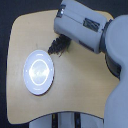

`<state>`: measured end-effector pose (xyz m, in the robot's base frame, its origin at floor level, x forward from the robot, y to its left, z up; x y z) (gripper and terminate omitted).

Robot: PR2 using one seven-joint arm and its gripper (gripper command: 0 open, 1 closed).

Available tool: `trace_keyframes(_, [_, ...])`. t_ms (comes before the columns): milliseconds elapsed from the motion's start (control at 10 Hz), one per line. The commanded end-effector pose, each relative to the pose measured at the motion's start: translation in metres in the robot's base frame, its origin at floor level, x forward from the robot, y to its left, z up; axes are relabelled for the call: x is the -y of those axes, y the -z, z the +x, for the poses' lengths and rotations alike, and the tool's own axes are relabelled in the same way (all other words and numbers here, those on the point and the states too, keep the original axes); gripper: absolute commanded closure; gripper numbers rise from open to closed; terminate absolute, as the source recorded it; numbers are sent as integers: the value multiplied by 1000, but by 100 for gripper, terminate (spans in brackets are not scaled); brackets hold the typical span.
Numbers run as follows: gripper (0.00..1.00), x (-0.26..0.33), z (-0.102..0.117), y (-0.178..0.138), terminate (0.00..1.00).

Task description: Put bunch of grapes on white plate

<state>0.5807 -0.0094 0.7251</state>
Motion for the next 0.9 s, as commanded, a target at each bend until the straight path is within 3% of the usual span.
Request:
trace_keyframes(0, [100, 2, 4, -9, 0])
trace_keyframes(500, [100, 5, 17, -87, 0])
trace_keyframes(800, [100, 9, 10, -129, 0])
